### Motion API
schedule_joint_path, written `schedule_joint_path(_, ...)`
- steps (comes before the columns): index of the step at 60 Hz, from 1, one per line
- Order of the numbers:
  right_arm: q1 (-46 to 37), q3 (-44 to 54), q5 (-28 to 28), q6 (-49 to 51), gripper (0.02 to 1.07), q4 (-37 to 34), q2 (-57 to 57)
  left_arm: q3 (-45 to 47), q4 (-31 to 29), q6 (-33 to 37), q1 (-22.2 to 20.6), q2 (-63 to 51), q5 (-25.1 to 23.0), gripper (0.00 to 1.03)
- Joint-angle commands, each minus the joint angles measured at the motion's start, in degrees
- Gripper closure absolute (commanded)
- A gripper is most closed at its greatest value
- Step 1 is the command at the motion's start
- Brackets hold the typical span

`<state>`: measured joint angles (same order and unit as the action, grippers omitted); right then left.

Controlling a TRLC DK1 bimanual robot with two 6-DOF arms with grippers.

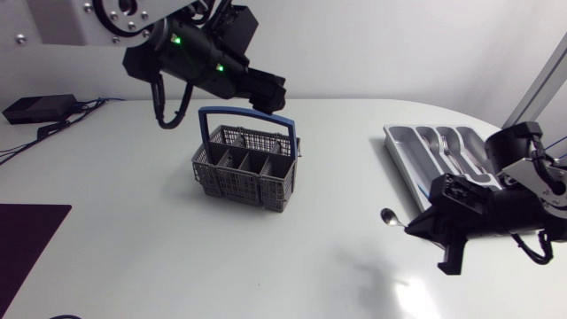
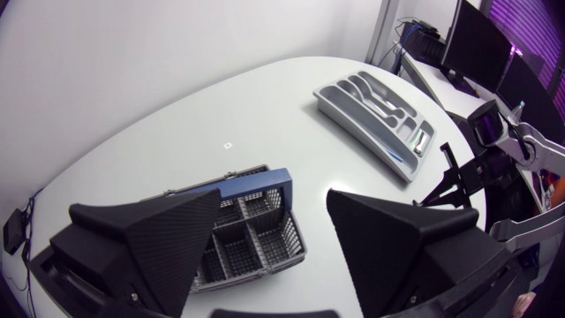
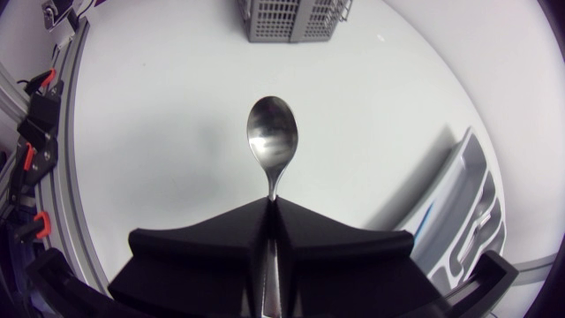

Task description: Unload the cutlery basket into the drawer organizer.

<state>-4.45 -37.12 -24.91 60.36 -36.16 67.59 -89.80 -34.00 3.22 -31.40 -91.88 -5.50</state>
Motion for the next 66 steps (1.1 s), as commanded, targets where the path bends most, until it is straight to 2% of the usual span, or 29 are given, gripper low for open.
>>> schedule_joint_path(1, -7.42, -1.90, -1.37, 11.10, 1.01, -3.04, 3.95, 3.58, 0.95, 1.52, 2.04, 2.14, 0.84, 0.17)
schedule_joint_path(11, -21.04, -8.05, -1.46, 24.37, 1.01, -5.23, 13.35, 6.92, 2.80, 2.84, 6.44, 3.90, 0.84, 0.17)
schedule_joint_path(28, -32.73, -19.21, 0.82, 37.02, 1.01, -4.79, 27.33, 11.49, 4.56, 4.95, 10.92, 6.53, 0.84, 0.17)
schedule_joint_path(33, -34.66, -22.47, 2.05, 39.13, 1.01, -3.92, 30.93, 12.54, 4.91, 5.39, 11.89, 7.15, 0.84, 0.17)
schedule_joint_path(44, -37.12, -26.16, 6.01, 43.70, 1.01, 3.99, 36.65, 14.92, 5.52, 6.18, 14.00, 8.47, 0.93, 0.17)
schedule_joint_path(50, -37.30, -28.18, 6.98, 45.29, 1.01, 4.79, 38.67, 16.50, 6.49, 6.71, 15.31, 9.52, 0.93, 0.17)
schedule_joint_path(60, -36.33, -26.77, 8.82, 46.78, 1.01, 10.06, 39.72, 18.52, 7.37, 7.67, 17.42, 10.66, 0.84, 0.17)
schedule_joint_path(62, -36.16, -26.51, 8.91, 46.87, 0.95, 10.67, 39.72, 18.96, 7.54, 7.85, 17.86, 10.84, 0.84, 0.17)
schedule_joint_path(64, -36.07, -26.33, 8.91, 46.78, 0.79, 11.38, 39.72, 19.22, 7.54, 8.03, 18.21, 11.02, 0.84, 0.17)
schedule_joint_path(66, -36.07, -26.16, 9.00, 46.52, 0.59, 11.82, 39.72, 19.49, 7.63, 8.38, 18.65, 11.10, 0.84, 0.17)
